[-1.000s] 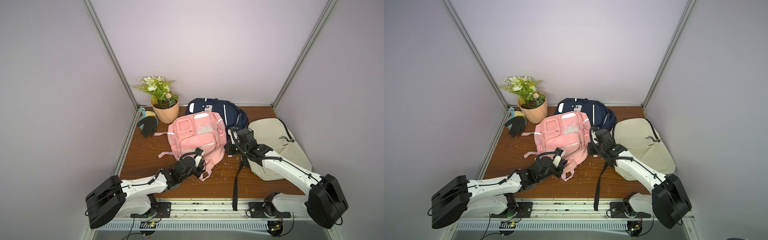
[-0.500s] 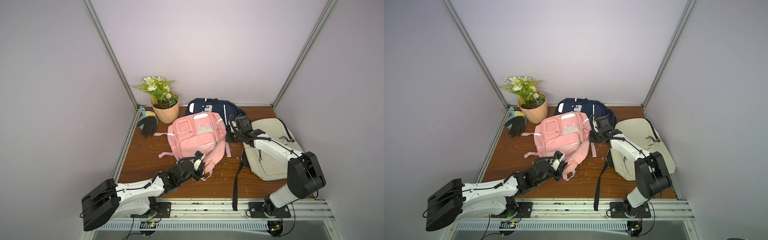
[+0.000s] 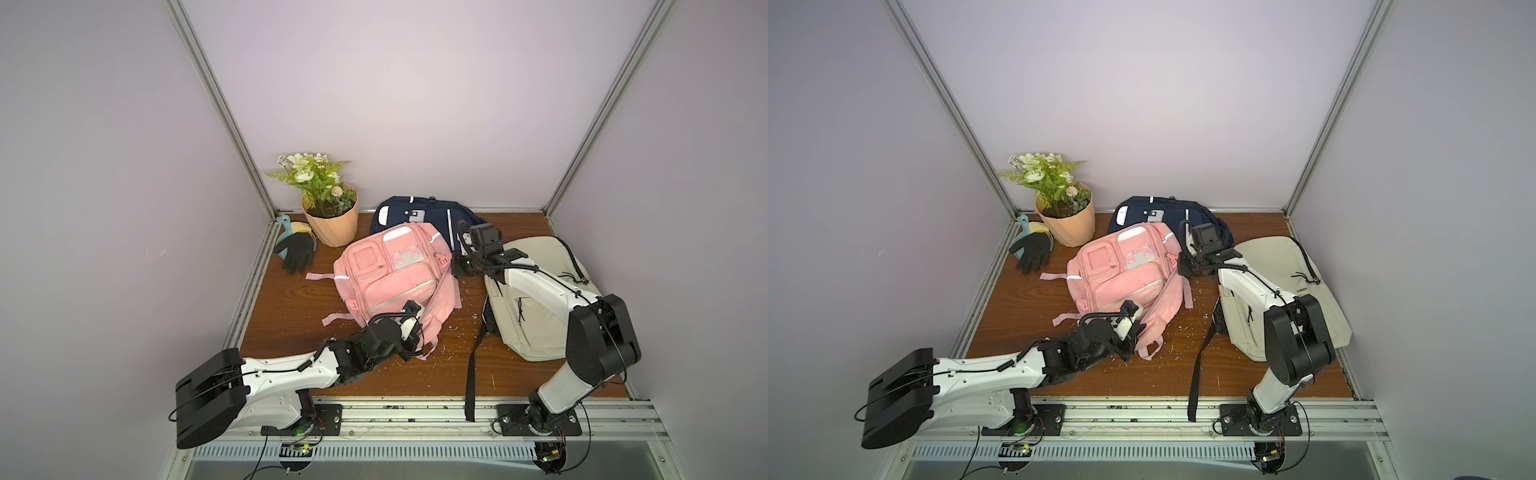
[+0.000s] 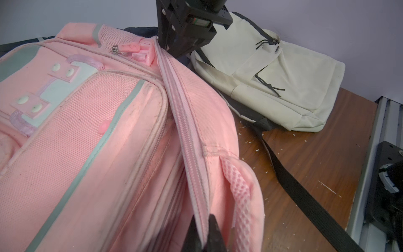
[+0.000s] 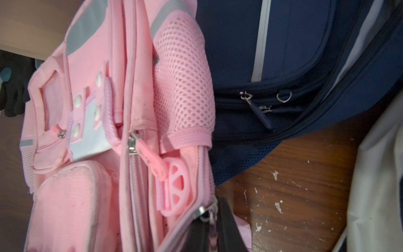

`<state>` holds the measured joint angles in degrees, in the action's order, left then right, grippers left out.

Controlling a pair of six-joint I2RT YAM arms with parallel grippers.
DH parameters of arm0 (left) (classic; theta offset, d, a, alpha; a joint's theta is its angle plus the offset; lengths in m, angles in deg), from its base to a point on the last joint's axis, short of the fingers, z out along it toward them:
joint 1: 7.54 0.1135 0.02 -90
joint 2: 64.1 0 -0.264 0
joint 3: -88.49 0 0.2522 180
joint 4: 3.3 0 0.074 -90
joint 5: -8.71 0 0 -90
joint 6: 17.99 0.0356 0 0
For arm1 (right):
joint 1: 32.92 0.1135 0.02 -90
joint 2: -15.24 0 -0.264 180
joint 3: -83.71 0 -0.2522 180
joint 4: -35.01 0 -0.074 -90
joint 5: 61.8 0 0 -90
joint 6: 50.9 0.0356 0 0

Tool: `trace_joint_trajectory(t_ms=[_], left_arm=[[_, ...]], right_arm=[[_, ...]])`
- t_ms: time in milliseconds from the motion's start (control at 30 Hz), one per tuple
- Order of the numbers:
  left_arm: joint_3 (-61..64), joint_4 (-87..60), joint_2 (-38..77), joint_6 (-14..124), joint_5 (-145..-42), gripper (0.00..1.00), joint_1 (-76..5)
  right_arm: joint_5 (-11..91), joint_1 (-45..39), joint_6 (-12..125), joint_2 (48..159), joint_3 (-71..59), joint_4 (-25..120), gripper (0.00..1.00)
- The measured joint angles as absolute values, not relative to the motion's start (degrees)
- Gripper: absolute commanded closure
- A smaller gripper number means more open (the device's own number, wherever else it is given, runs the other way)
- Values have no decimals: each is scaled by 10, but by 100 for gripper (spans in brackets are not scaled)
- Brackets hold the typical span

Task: Zip up the backpack
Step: Zip the zipper on the backpack, then pick up the backpack from the center of the board.

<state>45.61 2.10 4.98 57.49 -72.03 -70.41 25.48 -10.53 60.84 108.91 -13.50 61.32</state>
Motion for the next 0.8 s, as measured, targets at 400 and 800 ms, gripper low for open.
trace_joint_trajectory(t_ms=[400,800], left_arm=[[222,-114,152,478,-681,100,-676],[-236,-195,447,355,-716,100,-593]], right_arm=[[200,-149,639,813,-259,549,40],[204,-112,717,526,-492,552,33]])
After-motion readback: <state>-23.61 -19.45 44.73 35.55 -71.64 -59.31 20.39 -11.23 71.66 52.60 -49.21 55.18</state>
